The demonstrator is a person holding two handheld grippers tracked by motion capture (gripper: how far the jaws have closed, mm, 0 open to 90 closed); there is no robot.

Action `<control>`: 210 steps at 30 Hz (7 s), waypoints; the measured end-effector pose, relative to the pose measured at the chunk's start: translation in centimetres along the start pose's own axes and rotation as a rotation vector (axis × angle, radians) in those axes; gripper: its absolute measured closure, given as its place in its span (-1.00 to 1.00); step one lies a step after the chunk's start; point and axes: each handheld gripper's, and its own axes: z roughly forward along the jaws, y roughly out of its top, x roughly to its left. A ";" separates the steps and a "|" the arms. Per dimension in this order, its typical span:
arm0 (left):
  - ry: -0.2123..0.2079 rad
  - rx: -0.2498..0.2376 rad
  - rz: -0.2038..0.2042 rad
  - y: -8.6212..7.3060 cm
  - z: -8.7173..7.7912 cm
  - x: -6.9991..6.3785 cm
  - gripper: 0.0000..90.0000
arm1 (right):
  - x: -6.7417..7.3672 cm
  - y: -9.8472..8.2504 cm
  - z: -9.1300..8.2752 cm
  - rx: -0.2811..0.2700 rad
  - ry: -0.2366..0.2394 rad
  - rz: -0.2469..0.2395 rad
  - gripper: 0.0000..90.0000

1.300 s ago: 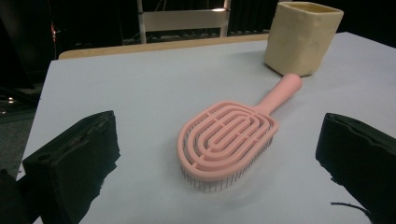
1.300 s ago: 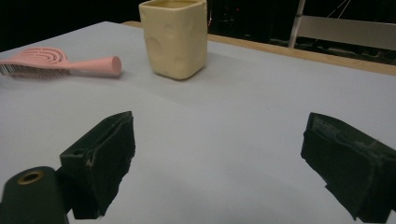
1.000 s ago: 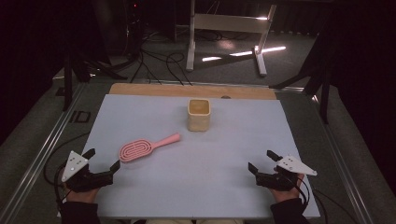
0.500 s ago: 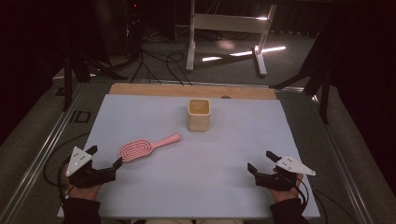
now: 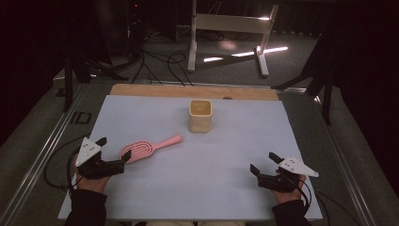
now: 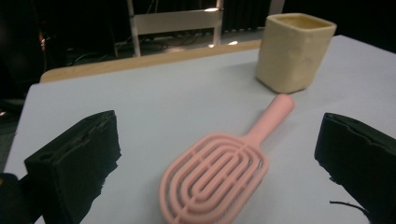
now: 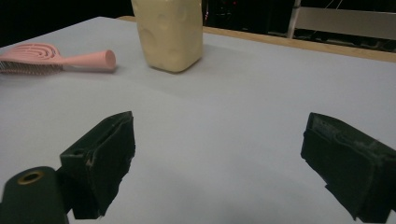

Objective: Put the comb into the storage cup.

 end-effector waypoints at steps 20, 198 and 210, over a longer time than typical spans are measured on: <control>-0.010 -0.031 -0.012 2.3 2.5 -0.2 -0.99 | -0.2 -0.1 -0.1 0.002 -0.005 0.001 -0.79; -0.059 0.068 0.015 -2.7 -0.2 1.4 -1.00 | 0.1 0.3 -0.2 -0.022 0.049 -0.036 -0.78; -0.045 0.088 0.016 -3.0 0.2 1.2 -1.00 | -0.2 0.2 -0.1 -0.020 0.047 -0.038 -0.79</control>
